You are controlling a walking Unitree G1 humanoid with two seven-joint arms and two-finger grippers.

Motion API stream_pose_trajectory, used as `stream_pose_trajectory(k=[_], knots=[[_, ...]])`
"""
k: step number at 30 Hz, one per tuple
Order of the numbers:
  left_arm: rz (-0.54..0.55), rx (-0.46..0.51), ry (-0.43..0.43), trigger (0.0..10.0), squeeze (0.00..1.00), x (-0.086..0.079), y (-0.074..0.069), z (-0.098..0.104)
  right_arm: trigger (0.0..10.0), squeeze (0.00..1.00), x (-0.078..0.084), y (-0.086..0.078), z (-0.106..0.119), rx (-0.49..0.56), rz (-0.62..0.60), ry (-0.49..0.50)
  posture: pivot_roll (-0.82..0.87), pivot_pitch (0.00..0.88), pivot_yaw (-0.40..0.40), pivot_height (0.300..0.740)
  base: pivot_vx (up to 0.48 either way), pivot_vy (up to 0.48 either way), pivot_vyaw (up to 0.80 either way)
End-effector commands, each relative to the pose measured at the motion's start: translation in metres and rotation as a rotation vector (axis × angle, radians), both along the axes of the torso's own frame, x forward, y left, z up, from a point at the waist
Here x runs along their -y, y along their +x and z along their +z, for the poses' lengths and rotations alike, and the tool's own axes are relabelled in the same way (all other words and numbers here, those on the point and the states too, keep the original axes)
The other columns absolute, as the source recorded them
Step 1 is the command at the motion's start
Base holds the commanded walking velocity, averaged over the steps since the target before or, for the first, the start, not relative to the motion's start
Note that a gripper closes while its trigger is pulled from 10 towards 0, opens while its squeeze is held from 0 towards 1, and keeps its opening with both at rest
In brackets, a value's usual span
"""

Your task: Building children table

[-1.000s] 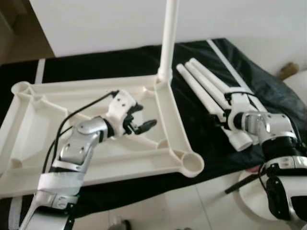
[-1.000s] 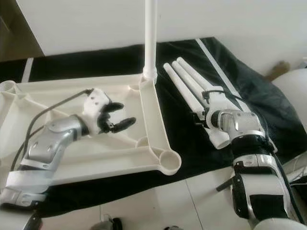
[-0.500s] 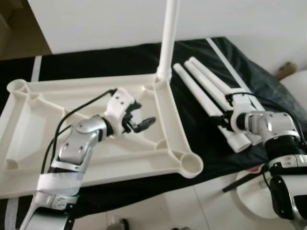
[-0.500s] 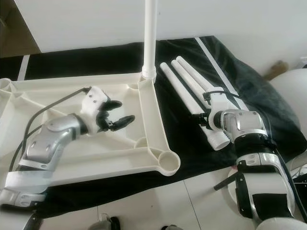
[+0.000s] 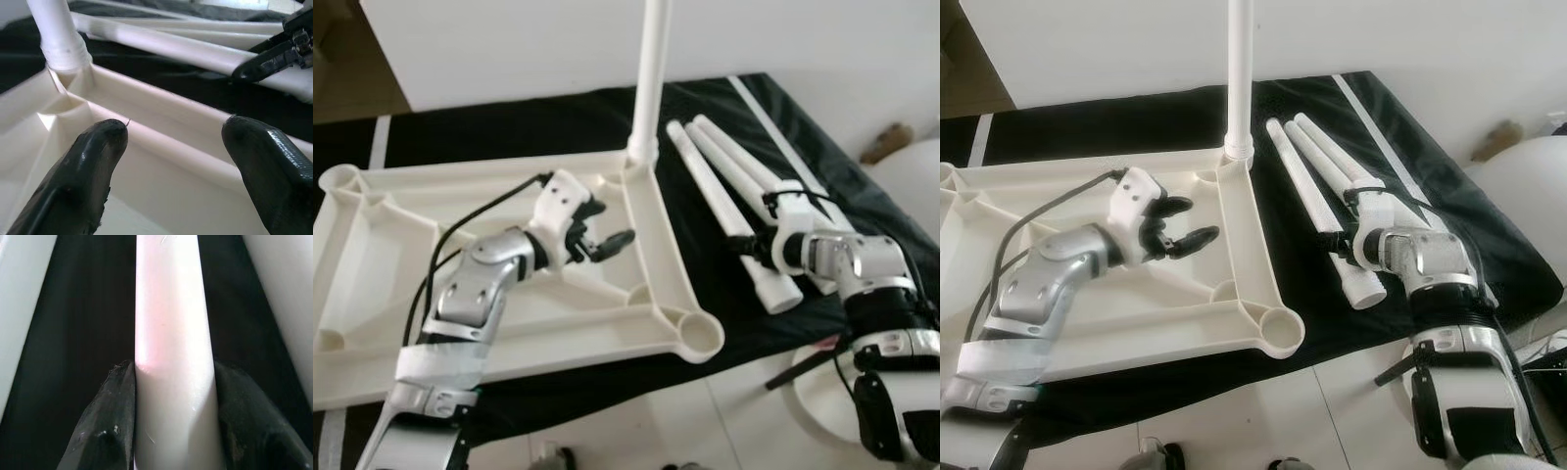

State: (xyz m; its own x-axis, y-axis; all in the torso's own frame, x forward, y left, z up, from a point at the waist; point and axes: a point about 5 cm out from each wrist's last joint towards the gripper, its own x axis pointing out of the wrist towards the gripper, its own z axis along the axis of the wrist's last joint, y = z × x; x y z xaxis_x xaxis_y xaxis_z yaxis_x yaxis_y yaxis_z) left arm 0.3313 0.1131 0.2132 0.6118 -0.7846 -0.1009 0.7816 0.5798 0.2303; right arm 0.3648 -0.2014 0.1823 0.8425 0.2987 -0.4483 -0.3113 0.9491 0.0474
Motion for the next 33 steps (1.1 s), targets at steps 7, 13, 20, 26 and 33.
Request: stream_pose_trajectory(k=[7, 13, 20, 26, 33], knots=[[0.052, 0.046, -0.026, 10.0, 0.00, 0.001, 0.005, 0.007, 10.0, 0.00, -0.009, -0.003, 0.025, 0.297, -0.069, -0.041, -0.04, 0.103, -0.009, 0.740, 0.000, 0.000, 0.00], [0.065, 0.077, -0.031, 10.0, 0.00, 0.001, 0.007, 0.009, 10.0, 0.00, -0.015, -0.010, 0.034, 0.522, -0.194, -0.076, -0.04, 0.083, -0.008, 0.740, 0.000, 0.000, 0.00], [0.082, 0.092, -0.030, 10.0, 0.00, 0.001, 0.010, 0.011, 10.0, 0.00, -0.023, -0.015, 0.029, 0.543, -0.241, -0.011, -0.04, 0.066, -0.006, 0.740, 0.000, 0.000, 0.00], [0.130, 0.080, -0.049, 10.0, 0.00, 0.003, 0.024, 0.019, 10.0, 0.00, -0.033, -0.027, 0.036, 0.724, -0.310, 0.046, -0.03, 0.024, 0.006, 0.740, 0.000, 0.000, 0.00], [0.159, 0.082, 0.006, 10.0, 0.00, 0.002, 0.034, 0.022, 10.0, 0.00, -0.039, -0.040, 0.050, 0.895, -0.328, 0.075, -0.03, 0.008, 0.009, 0.740, 0.000, 0.000, 0.00]])
